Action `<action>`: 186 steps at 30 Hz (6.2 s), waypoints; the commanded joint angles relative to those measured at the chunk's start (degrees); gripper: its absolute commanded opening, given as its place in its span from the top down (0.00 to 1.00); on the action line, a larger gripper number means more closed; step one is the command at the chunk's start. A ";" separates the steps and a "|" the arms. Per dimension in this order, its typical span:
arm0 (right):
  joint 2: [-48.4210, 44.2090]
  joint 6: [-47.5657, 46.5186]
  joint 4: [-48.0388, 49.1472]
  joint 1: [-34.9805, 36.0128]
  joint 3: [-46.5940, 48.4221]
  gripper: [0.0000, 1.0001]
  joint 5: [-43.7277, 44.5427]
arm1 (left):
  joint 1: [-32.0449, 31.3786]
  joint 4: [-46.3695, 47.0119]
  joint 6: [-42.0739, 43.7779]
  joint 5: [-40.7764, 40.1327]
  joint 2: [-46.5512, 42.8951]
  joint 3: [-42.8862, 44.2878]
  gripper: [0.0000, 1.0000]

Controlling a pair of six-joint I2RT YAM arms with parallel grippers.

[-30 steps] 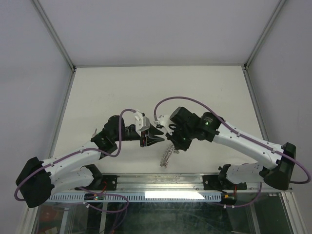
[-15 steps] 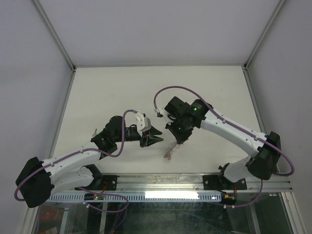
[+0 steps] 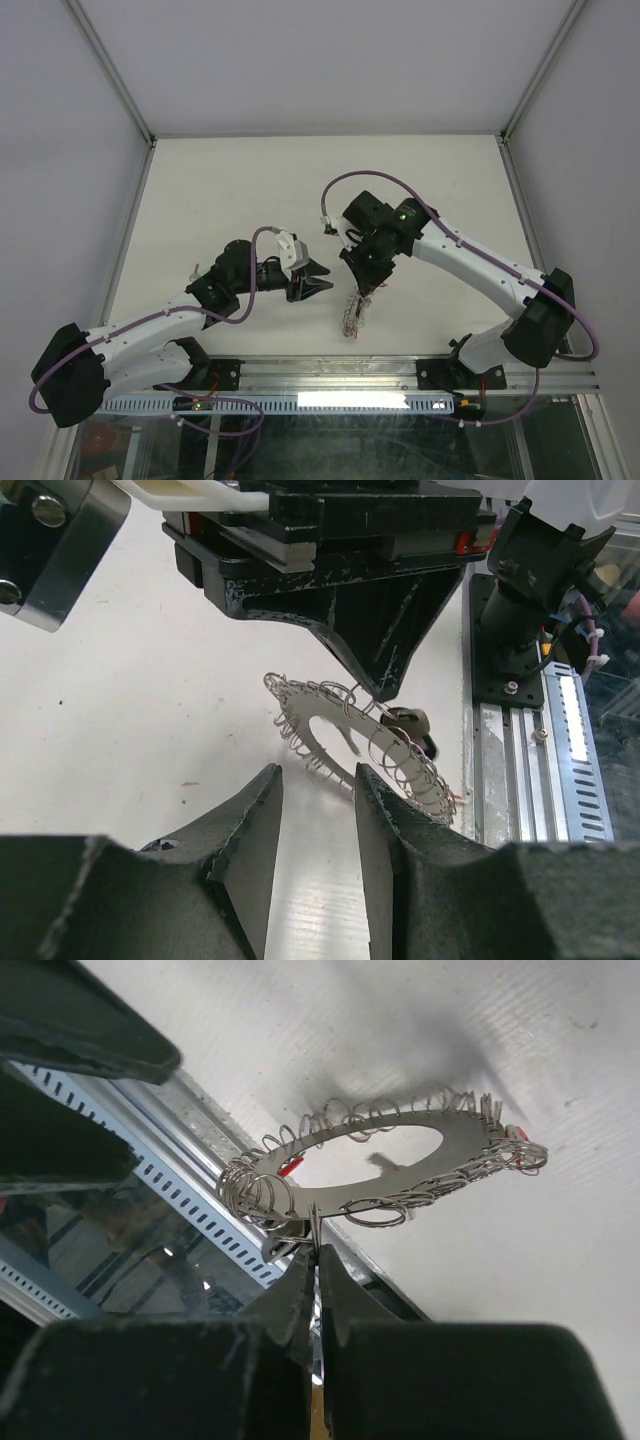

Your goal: Put the keys on the keyring

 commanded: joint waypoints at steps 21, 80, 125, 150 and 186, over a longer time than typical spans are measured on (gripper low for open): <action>-2.38 -4.44 5.35 2.52 0.18 1.00 -5.49 | -4.07 -2.94 6.25 6.41 10.96 10.21 0.66; -14.60 -1.02 18.15 -0.73 -7.85 0.74 -4.05 | -5.91 19.52 -6.57 -1.00 11.59 -3.18 1.00; -32.79 32.62 56.59 -5.95 -40.32 0.67 -7.37 | -5.81 49.28 -19.74 -8.89 15.99 -15.03 1.00; -30.86 31.69 57.21 -5.95 -41.91 0.74 -10.06 | -5.80 48.06 -19.39 -8.44 15.74 -14.53 1.00; -36.02 26.16 59.48 -5.95 -42.06 0.77 -6.07 | -5.80 47.88 -19.21 -7.22 15.82 -14.02 1.00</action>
